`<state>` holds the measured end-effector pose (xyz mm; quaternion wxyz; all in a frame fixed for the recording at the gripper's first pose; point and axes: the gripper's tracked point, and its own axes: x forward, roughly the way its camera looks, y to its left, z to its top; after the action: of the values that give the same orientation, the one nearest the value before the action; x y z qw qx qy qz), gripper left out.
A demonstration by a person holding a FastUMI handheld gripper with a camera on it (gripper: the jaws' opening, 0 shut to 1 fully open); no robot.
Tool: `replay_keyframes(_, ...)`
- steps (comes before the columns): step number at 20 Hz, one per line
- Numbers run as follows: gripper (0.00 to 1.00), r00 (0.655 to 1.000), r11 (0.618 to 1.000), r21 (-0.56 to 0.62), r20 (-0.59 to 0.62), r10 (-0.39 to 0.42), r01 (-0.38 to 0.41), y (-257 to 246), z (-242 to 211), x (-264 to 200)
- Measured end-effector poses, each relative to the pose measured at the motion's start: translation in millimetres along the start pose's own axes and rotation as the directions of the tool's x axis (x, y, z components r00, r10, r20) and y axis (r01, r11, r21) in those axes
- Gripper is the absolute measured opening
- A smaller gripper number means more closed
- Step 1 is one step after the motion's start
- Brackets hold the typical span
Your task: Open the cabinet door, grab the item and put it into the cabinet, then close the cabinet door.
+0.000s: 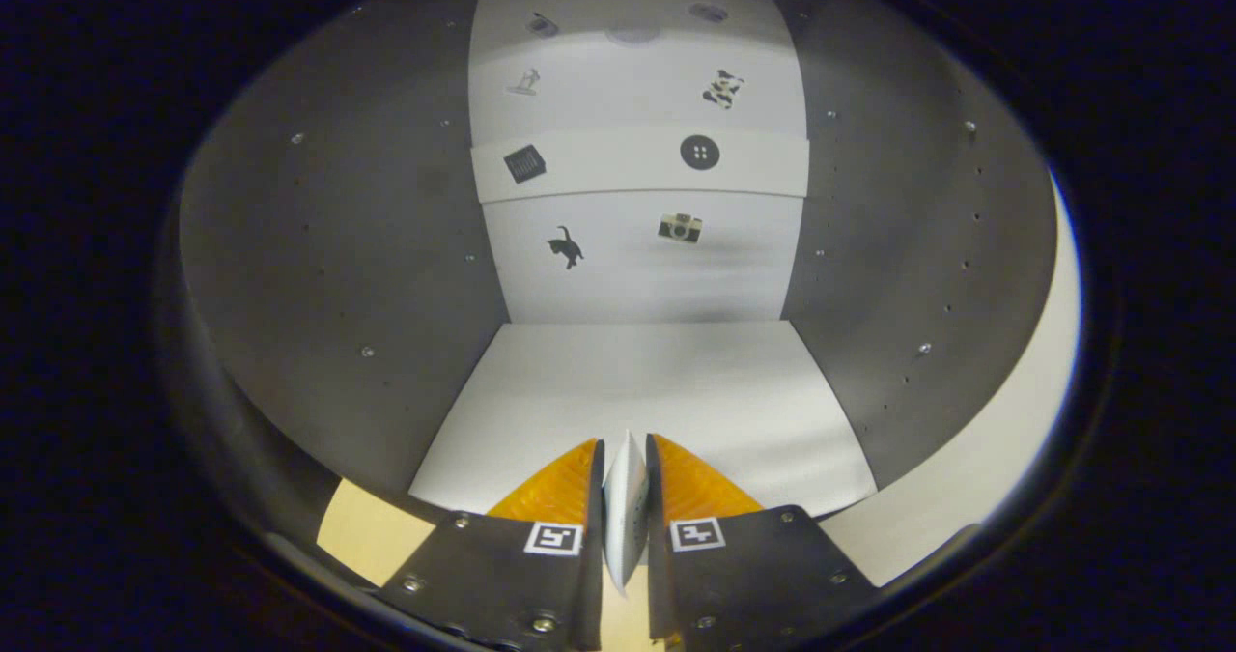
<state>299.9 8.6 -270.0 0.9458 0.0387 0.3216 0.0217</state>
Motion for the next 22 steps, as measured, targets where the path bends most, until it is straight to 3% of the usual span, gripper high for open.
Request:
replay_keyframes(7, 0.19, 0.997, 0.999, 0.015, -0.069, 0.030, -0.029, 2.4, 6.1, 17.7)
replay_keyframes(14, 0.47, 0.998, 1.000, -0.008, -0.058, 0.017, -0.018, 3.0, 6.0, 21.8)
replay_keyframes(22, 0.50, 1.000, 1.000, 0.012, 0.002, 0.025, -0.025, 0.0, 18.5, 1.7)
